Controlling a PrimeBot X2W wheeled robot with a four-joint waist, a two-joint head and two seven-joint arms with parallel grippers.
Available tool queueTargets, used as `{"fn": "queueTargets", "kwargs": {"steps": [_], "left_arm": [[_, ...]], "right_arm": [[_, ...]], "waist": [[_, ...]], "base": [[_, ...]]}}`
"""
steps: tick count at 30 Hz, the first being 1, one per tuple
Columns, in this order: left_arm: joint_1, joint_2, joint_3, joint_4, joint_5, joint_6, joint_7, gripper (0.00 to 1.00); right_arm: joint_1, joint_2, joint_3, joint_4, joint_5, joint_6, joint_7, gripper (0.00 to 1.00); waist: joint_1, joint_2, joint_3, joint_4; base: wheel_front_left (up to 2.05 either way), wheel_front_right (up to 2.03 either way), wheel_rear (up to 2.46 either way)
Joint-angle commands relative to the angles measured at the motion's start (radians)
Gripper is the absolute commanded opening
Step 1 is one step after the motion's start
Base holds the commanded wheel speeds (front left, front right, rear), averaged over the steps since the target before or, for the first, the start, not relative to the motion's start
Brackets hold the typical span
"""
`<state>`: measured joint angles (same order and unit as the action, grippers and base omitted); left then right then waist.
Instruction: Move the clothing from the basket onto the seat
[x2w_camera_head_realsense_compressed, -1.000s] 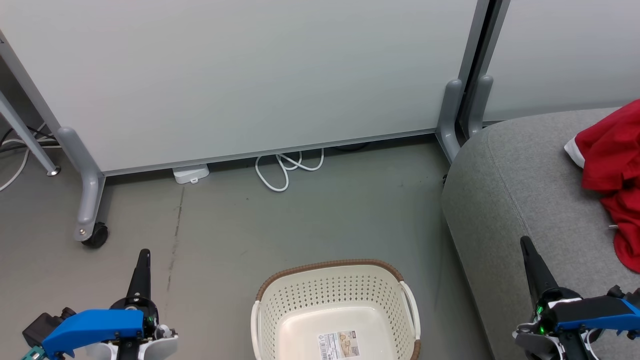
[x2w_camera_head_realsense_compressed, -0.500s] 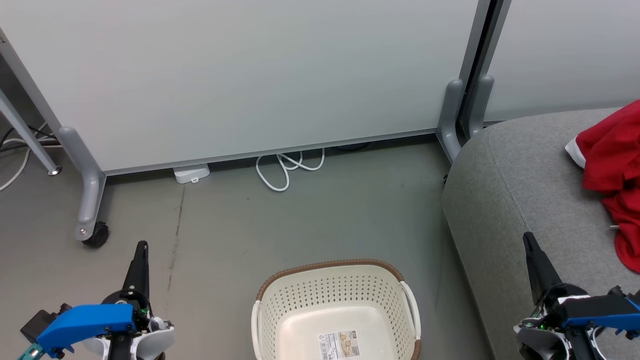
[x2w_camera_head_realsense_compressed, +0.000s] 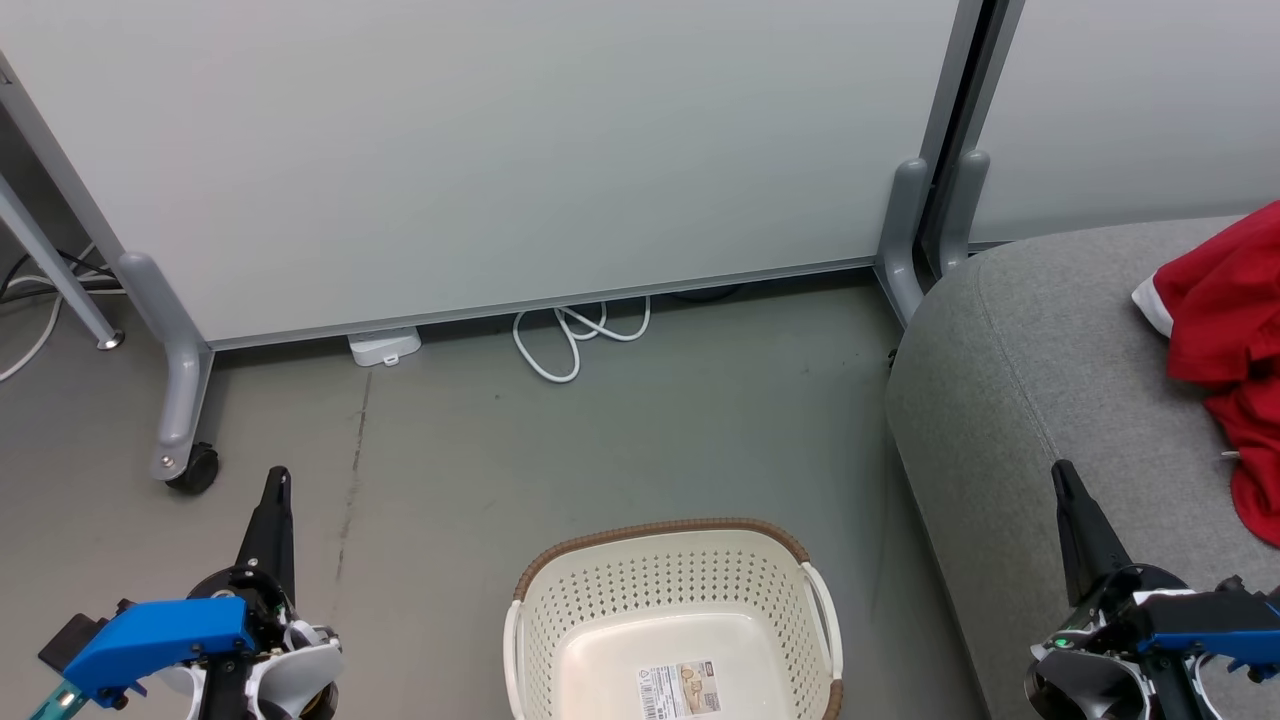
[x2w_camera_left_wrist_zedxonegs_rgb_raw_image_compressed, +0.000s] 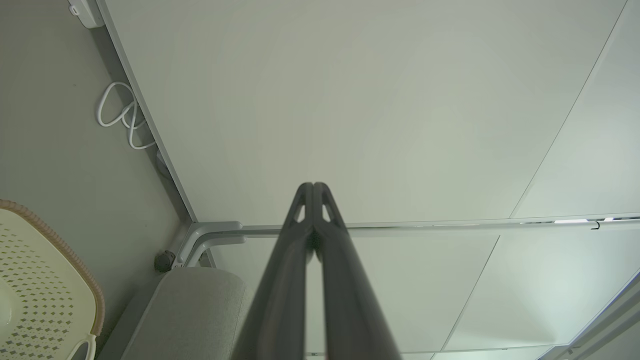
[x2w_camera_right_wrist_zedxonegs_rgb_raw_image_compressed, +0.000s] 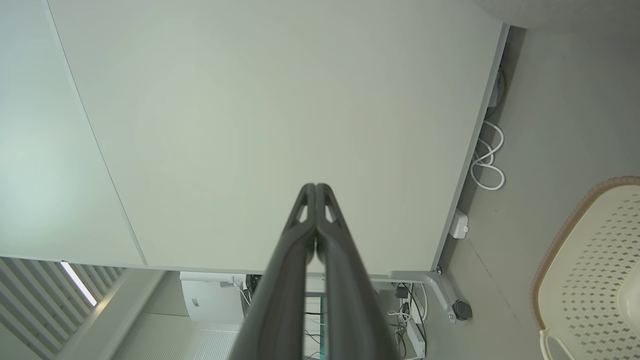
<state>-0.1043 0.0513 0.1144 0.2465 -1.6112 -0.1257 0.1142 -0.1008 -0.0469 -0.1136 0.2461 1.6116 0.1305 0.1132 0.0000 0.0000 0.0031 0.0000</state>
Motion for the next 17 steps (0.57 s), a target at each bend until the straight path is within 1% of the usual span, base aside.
{"fn": "queueTargets", "kwargs": {"steps": [1,17], "left_arm": [[-0.010,-0.002,0.003,-0.004,-0.002,-0.009,0.004,0.00],[-0.010,-0.002,0.003,-0.004,-0.002,-0.009,0.004,0.00]], "right_arm": [[-0.014,-0.006,-0.002,-0.003,0.002,0.000,0.003,0.00],[-0.014,-0.006,-0.002,-0.003,0.003,0.000,0.003,0.00]], "waist": [[0.0000,0.0000,0.000,0.000],[0.0000,0.0000,0.000,0.000]], "base": [[0.00,0.00,0.00],[0.00,0.00,0.00]]}}
